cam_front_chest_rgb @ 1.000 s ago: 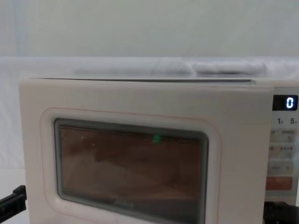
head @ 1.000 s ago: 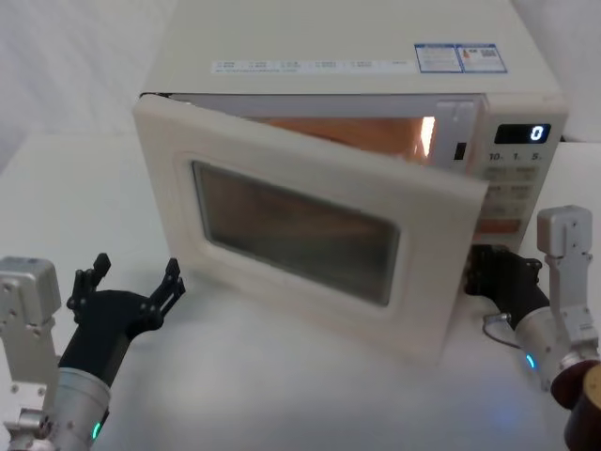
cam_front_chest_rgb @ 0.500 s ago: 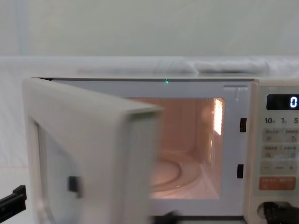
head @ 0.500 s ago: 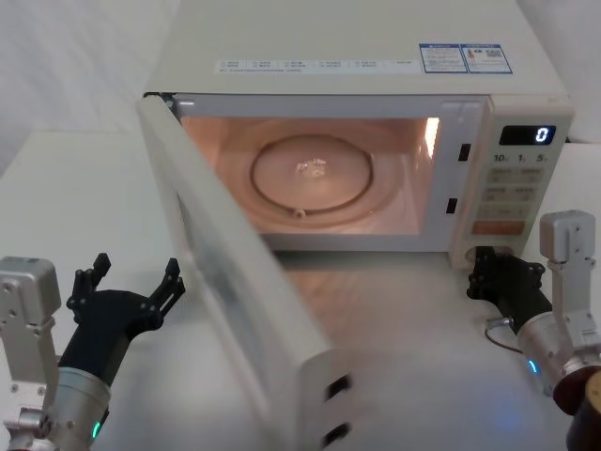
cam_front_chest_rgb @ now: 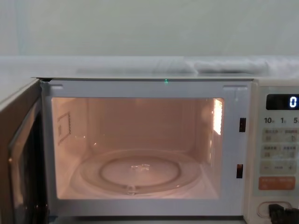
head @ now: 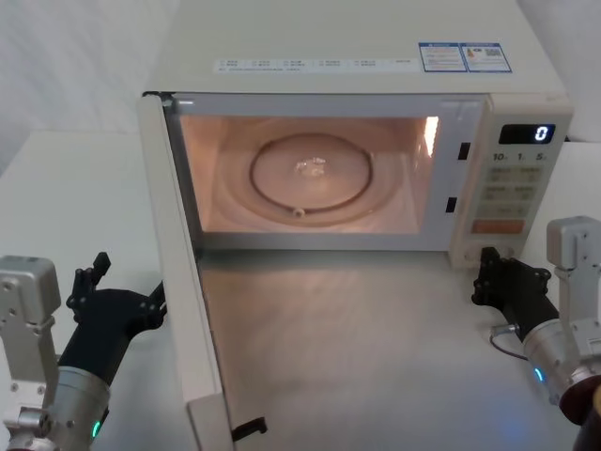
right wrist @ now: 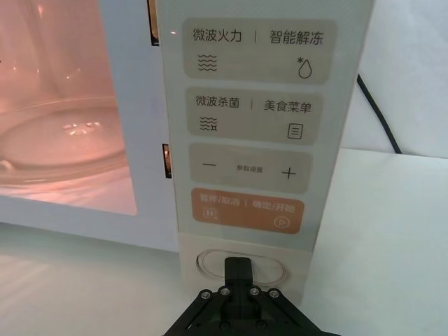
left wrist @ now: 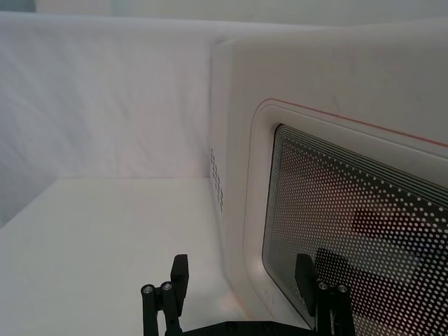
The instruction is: Press the button to open the microwave door with one hand; close the microwave door with the other hand.
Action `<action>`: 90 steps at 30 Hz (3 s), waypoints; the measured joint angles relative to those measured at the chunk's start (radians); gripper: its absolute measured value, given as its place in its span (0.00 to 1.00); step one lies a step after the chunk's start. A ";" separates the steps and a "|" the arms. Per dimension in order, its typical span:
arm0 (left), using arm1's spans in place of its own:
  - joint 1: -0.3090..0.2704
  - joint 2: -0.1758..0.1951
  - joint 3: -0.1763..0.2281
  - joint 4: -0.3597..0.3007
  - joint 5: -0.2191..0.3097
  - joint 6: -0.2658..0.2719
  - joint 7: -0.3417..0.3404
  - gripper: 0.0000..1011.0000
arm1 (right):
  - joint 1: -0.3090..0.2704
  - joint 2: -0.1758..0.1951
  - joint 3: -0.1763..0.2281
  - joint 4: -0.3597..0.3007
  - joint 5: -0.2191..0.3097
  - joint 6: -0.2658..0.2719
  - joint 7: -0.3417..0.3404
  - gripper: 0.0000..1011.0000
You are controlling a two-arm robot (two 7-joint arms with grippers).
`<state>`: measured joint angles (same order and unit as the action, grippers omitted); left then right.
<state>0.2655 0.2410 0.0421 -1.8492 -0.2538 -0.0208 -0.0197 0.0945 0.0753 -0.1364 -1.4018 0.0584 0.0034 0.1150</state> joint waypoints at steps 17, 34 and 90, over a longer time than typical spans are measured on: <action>0.000 0.000 0.000 0.000 0.000 0.000 0.000 0.99 | -0.060 0.004 -0.004 -0.080 -0.002 0.022 0.000 0.00; 0.000 0.000 0.000 0.000 0.000 0.000 0.000 0.99 | -0.171 0.027 -0.015 -0.268 -0.003 0.040 0.008 0.00; 0.000 0.000 0.000 0.000 0.000 0.000 0.000 0.99 | -0.266 0.179 0.138 -0.368 0.237 -0.060 0.145 0.12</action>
<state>0.2655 0.2410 0.0422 -1.8492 -0.2538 -0.0208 -0.0199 -0.1713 0.2542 0.0016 -1.7700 0.2956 -0.0565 0.2596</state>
